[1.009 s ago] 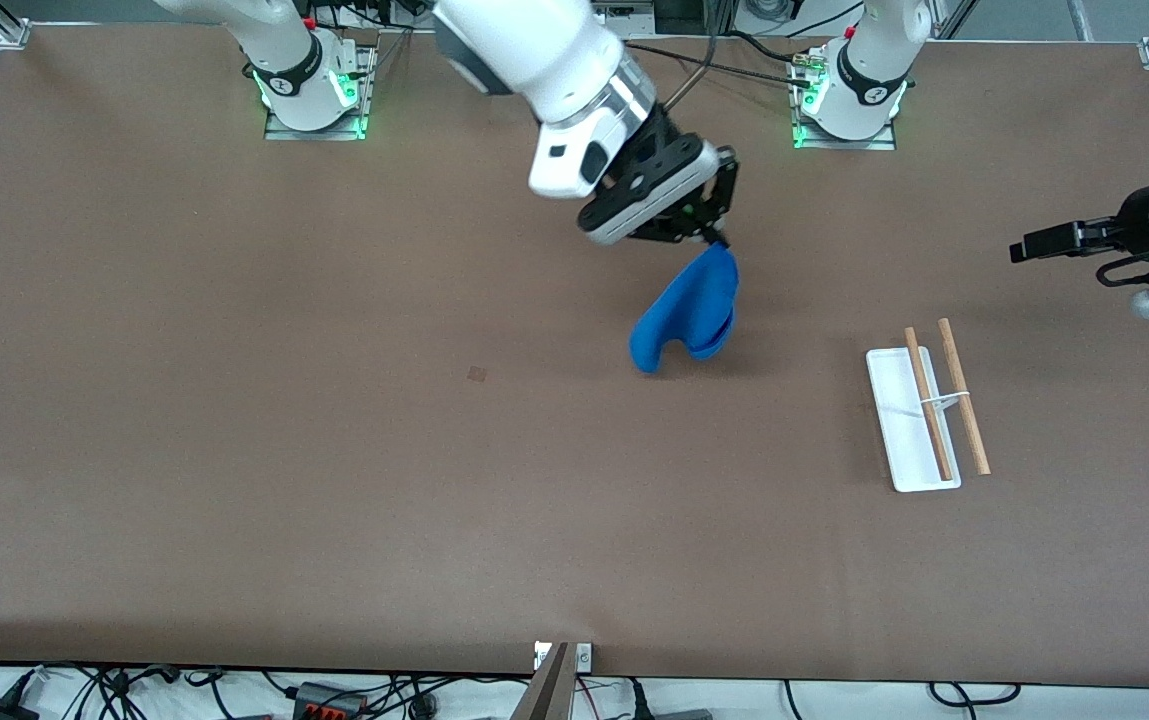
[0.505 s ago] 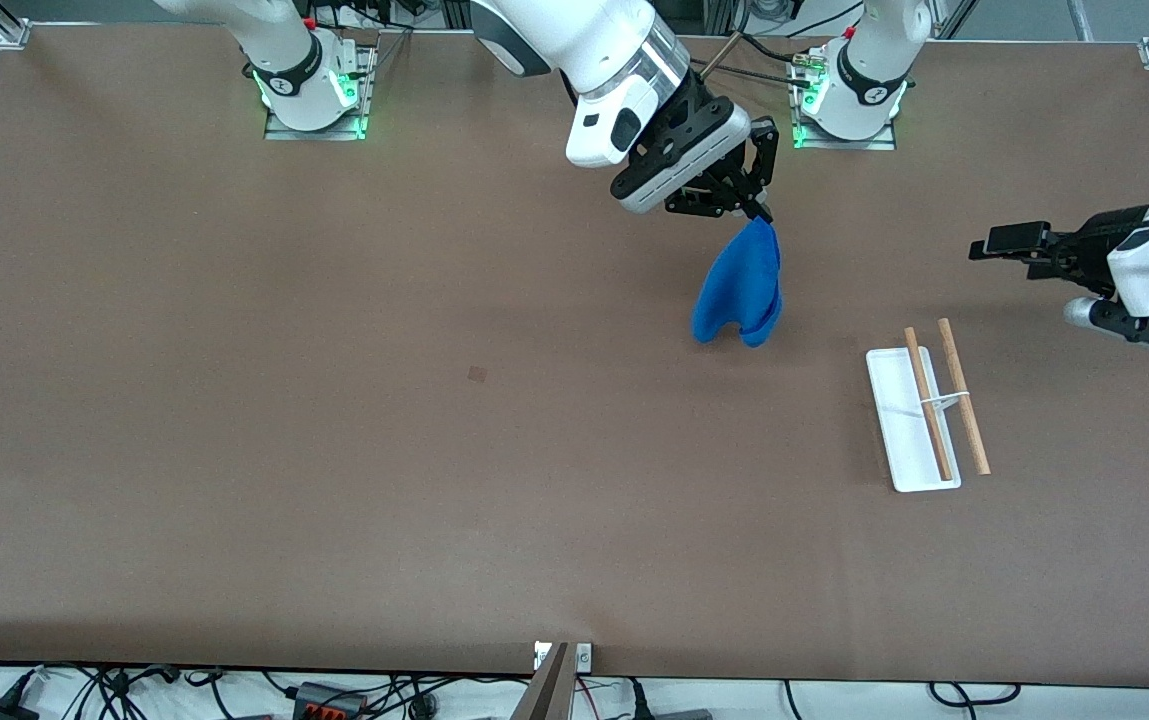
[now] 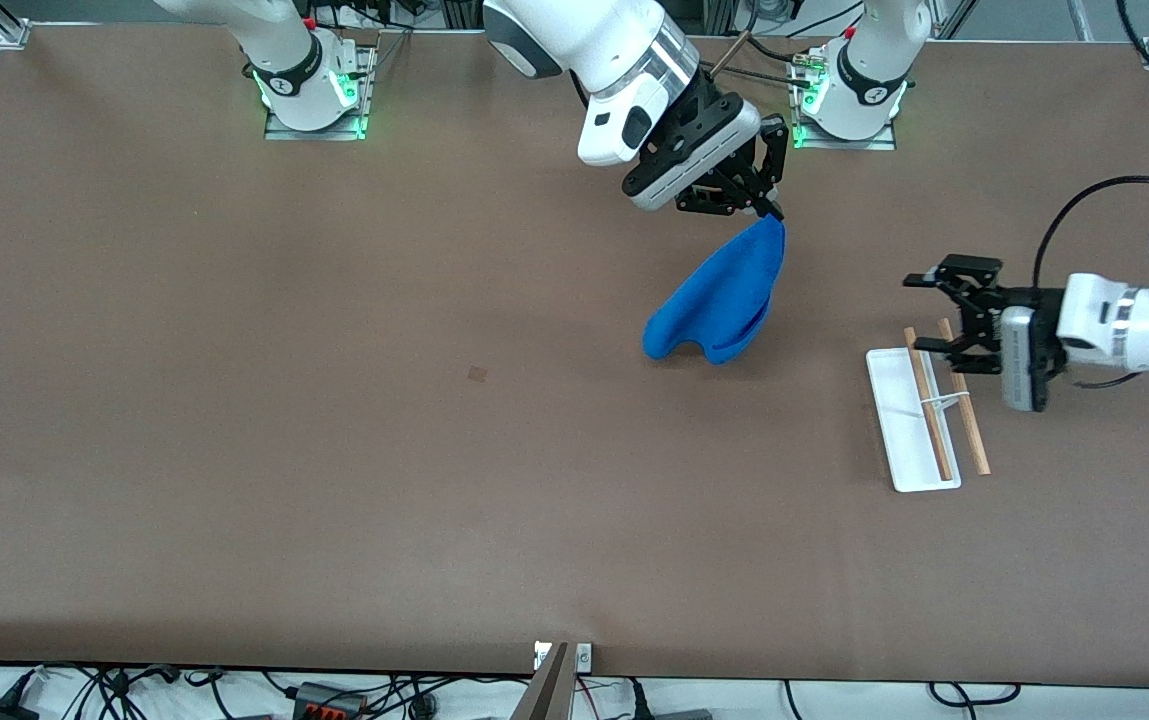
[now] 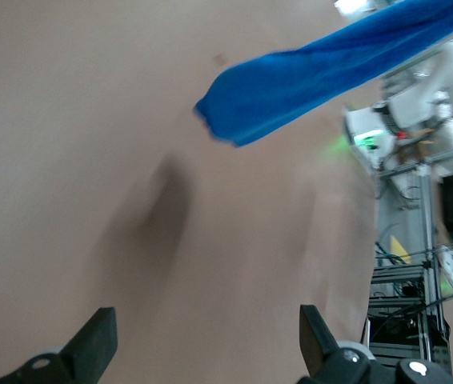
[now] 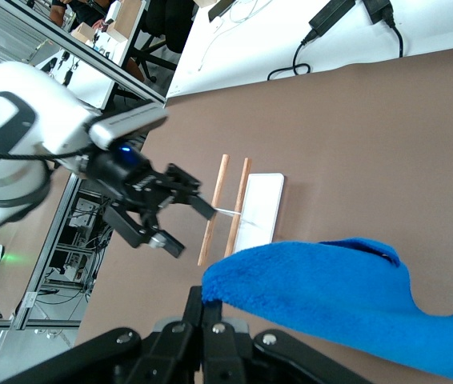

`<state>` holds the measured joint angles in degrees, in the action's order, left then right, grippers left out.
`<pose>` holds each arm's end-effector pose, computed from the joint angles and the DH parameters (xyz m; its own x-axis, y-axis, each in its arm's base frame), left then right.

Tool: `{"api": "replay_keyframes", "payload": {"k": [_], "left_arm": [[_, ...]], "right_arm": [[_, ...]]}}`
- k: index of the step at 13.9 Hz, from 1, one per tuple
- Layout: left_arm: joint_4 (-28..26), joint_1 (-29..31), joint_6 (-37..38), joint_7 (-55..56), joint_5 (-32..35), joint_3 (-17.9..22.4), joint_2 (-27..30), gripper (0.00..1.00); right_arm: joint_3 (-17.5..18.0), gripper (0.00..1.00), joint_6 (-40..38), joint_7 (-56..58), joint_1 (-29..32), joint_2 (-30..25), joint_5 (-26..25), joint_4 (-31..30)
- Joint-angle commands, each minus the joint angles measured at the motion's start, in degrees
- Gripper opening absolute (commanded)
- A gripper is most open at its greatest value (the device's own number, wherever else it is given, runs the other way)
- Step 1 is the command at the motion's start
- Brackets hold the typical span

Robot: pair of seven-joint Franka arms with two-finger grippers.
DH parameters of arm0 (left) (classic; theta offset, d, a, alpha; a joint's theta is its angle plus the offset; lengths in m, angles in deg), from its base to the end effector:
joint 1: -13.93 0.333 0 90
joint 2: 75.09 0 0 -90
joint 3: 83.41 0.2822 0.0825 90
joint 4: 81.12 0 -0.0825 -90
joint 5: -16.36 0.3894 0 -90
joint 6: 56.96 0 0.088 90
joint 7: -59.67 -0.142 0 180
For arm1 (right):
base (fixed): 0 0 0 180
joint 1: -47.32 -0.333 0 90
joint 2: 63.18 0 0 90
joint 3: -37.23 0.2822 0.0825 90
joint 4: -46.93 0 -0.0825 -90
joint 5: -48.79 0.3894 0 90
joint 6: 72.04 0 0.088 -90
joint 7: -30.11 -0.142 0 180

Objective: Pass towel and hang on rack
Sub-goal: 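Hold the towel up with the right gripper while the left gripper approaches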

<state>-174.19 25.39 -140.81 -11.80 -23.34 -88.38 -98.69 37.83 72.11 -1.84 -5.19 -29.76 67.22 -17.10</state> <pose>0.5935 -0.0254 0.3257 0.6267 -0.6673 0.4026 -0.6932 -0.2412 0.6792 0.4701 0.6285 0.5217 0.9109 0.0095 0.4125 0.2942 -0.7159 -0.6332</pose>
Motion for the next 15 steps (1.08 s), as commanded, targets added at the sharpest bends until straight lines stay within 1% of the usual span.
{"api": "replay_keyframes", "payload": {"k": [1, 3, 4, 6, 8, 11, 12, 15], "left_arm": [[-0.9, -0.6, -0.6, -11.2, -7.9, -2.5, -2.7, 1.0], [-4.0, -0.6, -3.8, -20.3, -12.0, -5.7, -4.2, 1.0], [-5.3, -0.6, -5.8, -24.6, -12.6, -6.3, -4.7, 1.0], [-6.9, -1.1, -7.5, -29.4, -13.9, -6.9, -5.6, 1.0], [-7.2, -1.9, -9.0, -34.3, -14.7, -7.1, -6.6, 1.0], [-7.5, -4.2, -10.9, -45.0, -22.4, -7.2, -10.1, 1.0], [-7.3, -5.5, -11.3, -45.4, -23.0, -7.2, -10.4, 1.0], [-6.8, -6.2, -14.3, -45.6, -23.1, -7.2, -10.8, 1.0]], "right_arm": [[-0.5, 0.0, 0.3, -0.7, -0.5, 0.8, 1.1, 1.7], [-0.6, 0.0, 0.3, -0.7, -0.5, 0.8, 0.8, 1.7], [-0.5, 0.0, 0.3, -0.7, -0.5, 0.8, 0.8, 1.7], [-0.6, 0.0, 0.3, -0.7, -0.5, 0.8, 0.6, 1.6], [-0.6, 0.0, 0.3, -0.7, -0.5, 0.8, 0.6, 1.6], [-0.6, 0.0, 0.3, -0.7, -0.5, 0.8, 0.6, 1.6], [-0.6, 0.0, 0.3, -0.7, -0.5, 0.8, 0.6, 1.6], [-0.6, 0.0, 0.3, -0.7, -0.5, 0.8, 0.6, 1.6]]}}
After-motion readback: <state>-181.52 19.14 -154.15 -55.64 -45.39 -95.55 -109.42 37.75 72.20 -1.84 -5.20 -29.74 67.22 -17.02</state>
